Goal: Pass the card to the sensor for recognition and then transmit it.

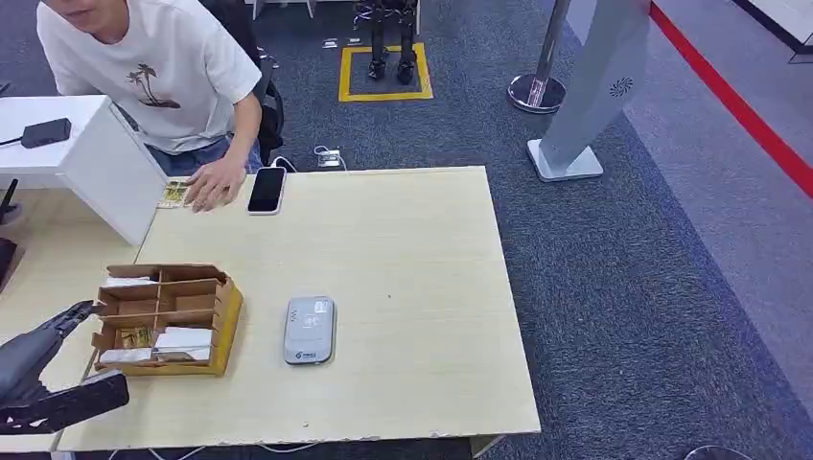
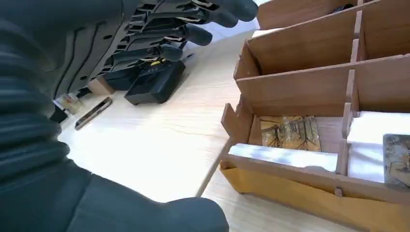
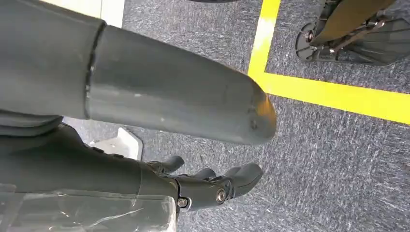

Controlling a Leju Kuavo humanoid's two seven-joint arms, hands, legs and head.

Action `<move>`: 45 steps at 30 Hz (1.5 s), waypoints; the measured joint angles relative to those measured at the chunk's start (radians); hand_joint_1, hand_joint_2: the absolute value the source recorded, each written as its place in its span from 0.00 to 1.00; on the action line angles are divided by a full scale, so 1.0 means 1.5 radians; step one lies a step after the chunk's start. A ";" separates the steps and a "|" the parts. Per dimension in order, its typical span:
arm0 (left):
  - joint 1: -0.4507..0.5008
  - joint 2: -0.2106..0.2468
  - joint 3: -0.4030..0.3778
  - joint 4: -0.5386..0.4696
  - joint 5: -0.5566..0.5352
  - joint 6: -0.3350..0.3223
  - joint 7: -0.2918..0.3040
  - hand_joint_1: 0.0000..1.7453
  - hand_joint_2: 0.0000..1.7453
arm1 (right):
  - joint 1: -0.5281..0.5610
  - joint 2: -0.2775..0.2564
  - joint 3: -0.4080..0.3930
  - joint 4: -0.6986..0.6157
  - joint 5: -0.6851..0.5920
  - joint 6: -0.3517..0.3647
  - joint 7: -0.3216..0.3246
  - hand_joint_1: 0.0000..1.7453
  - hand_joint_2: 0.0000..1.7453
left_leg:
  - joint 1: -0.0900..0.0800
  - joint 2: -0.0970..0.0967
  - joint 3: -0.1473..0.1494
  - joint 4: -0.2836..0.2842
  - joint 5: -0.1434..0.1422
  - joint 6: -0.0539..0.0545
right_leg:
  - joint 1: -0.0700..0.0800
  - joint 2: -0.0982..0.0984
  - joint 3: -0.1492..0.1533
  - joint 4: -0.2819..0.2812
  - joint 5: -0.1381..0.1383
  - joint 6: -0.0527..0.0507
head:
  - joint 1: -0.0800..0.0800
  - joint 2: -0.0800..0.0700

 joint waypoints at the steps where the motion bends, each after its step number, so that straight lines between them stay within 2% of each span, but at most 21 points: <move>1: -0.002 -0.002 0.000 0.002 0.000 0.000 0.000 0.00 1.00 | 0.000 0.000 0.000 0.000 0.000 0.000 0.000 0.00 0.00 | 0.000 0.000 0.000 0.000 0.000 0.000 | 0.000 0.000 0.000 0.000 0.000 0.000 | 0.000 0.000; 2: -0.004 -0.003 0.000 0.003 0.000 0.000 0.000 0.08 1.00 | 0.000 0.000 0.000 0.000 0.000 0.000 0.000 0.00 0.00 | 0.000 0.000 0.000 0.000 0.000 0.000 | 0.000 0.000 0.000 0.000 0.000 0.000 | 0.000 0.000; 3: -0.005 -0.005 0.000 0.004 0.000 0.000 0.000 0.12 1.00 | 0.000 0.000 0.000 0.000 0.000 0.000 0.000 0.00 0.00 | 0.000 0.000 0.000 0.000 0.000 0.000 | 0.000 0.000 0.000 0.000 0.000 0.000 | 0.000 0.000; 4: -0.005 -0.005 0.000 0.005 0.000 0.000 0.000 0.25 1.00 | 0.000 0.000 0.000 0.000 0.000 0.000 0.000 0.00 0.00 | 0.000 0.000 0.000 0.000 0.000 0.000 | 0.000 0.000 0.000 0.000 0.000 0.000 | 0.000 0.000; 5: -0.006 -0.005 0.000 0.005 0.000 0.000 0.000 0.47 1.00 | 0.000 0.000 0.000 0.000 0.000 0.000 0.000 0.00 0.00 | 0.000 0.000 0.000 0.000 0.000 0.000 | 0.000 0.000 0.000 0.000 0.000 0.000 | 0.000 0.000; 6: -0.007 -0.005 0.000 0.006 0.002 0.000 0.000 0.47 1.00 | 0.000 0.000 0.000 0.000 0.000 0.000 0.000 0.00 0.00 | 0.000 0.000 0.000 0.000 0.000 0.000 | 0.000 0.000 0.000 0.000 0.000 0.000 | 0.000 0.000; 7: -0.008 -0.005 0.000 0.007 0.003 -0.001 0.000 0.39 1.00 | 0.000 0.000 0.000 0.000 0.000 0.000 0.000 0.00 0.00 | 0.000 0.000 0.000 0.000 0.000 0.000 | 0.000 0.000 0.000 0.000 0.000 0.000 | 0.000 0.000; 9: -0.009 -0.005 0.000 0.008 0.004 -0.002 0.000 0.38 1.00 | 0.000 0.000 0.000 0.000 0.000 0.000 0.000 0.00 0.00 | 0.000 0.000 0.000 0.000 0.000 0.000 | 0.000 0.000 0.000 0.000 0.000 0.000 | 0.000 0.000; 11: -0.010 -0.005 0.000 0.009 0.006 -0.003 0.000 0.16 1.00 | 0.000 0.000 0.000 0.000 0.000 0.000 0.000 0.00 0.00 | 0.000 0.000 0.000 0.000 0.000 0.000 | 0.000 0.000 0.000 0.000 0.000 0.000 | 0.000 0.000; 12: -0.011 -0.005 0.000 0.009 0.006 -0.005 0.000 0.16 1.00 | 0.000 0.000 0.000 0.000 0.000 0.000 0.000 0.00 0.00 | 0.000 0.000 0.000 0.000 0.000 0.000 | 0.000 0.000 0.000 0.000 0.000 0.000 | 0.000 0.000; 13: -0.013 -0.005 0.000 0.009 0.008 -0.006 0.000 0.04 1.00 | 0.000 0.000 0.000 0.000 0.000 0.000 0.000 0.00 0.00 | 0.000 0.000 0.000 0.000 0.000 0.000 | 0.000 0.000 0.000 0.000 0.000 0.000 | 0.000 0.000; 14: -0.014 -0.005 0.000 0.009 0.008 -0.008 0.000 0.02 1.00 | 0.000 0.000 0.000 0.000 0.000 0.000 0.000 0.00 0.00 | 0.000 0.000 0.000 0.000 0.000 0.000 | 0.000 0.000 0.000 0.000 0.000 0.000 | 0.000 0.000; 18: -0.036 -0.005 -0.004 0.012 0.012 -0.023 0.000 0.00 1.00 | -0.001 0.000 0.000 0.000 0.003 0.000 0.000 0.00 0.00 | 0.000 0.000 0.000 0.000 0.000 0.000 | 0.000 0.000 0.000 0.000 0.000 0.000 | 0.000 0.000; 23: -0.099 -0.012 -0.026 0.032 0.012 -0.044 0.000 0.00 1.00 | -0.007 0.000 0.000 -0.001 0.010 0.001 0.000 0.00 0.00 | 0.000 -0.001 0.000 0.000 0.000 0.000 | 0.000 0.000 0.000 0.000 0.000 0.000 | 0.001 0.000; 34: -0.236 -0.032 -0.116 0.091 0.016 -0.072 0.000 0.02 1.00 | -0.013 0.000 0.000 -0.003 0.022 0.002 0.005 0.00 0.00 | 0.000 -0.001 0.000 0.000 0.001 0.000 | 0.000 0.000 0.000 0.000 0.000 0.000 | 0.000 0.000; 36: -0.251 -0.037 -0.129 0.097 0.016 -0.072 0.001 0.26 1.00 | -0.014 0.000 0.000 -0.003 0.024 0.002 0.006 0.00 0.00 | 0.000 0.000 0.000 0.000 0.001 0.000 | 0.000 0.000 0.000 0.000 0.000 0.000 | 0.000 0.000; 37: -0.259 -0.040 -0.137 0.102 0.018 -0.073 0.001 0.24 1.00 | -0.015 0.000 0.000 -0.003 0.024 0.002 0.007 0.00 0.00 | 0.000 0.000 0.000 0.000 0.001 0.000 | 0.000 0.000 0.000 0.000 0.000 0.000 | 0.000 0.000; 39: -0.274 -0.044 -0.149 0.111 0.022 -0.077 0.001 0.04 1.00 | -0.016 0.000 0.000 -0.003 0.026 0.003 0.007 0.00 0.00 | 0.000 0.000 0.000 0.000 0.001 0.000 | 0.000 0.000 0.000 0.000 0.000 0.000 | 0.000 0.000; 41: -0.284 -0.048 -0.158 0.116 0.024 -0.078 0.001 0.00 1.00 | -0.017 0.000 0.000 -0.003 0.026 0.003 0.008 0.00 0.00 | 0.000 0.000 0.000 0.000 0.001 0.000 | 0.000 0.000 0.000 0.000 0.000 0.000 | 0.000 0.000; 45: -0.296 -0.055 -0.172 0.125 0.026 -0.077 0.000 0.00 1.00 | -0.018 0.000 0.000 -0.003 0.027 0.003 0.009 0.00 0.00 | 0.000 0.000 0.000 0.000 0.001 0.000 | 0.000 0.000 0.000 0.000 0.000 0.000 | 0.000 0.000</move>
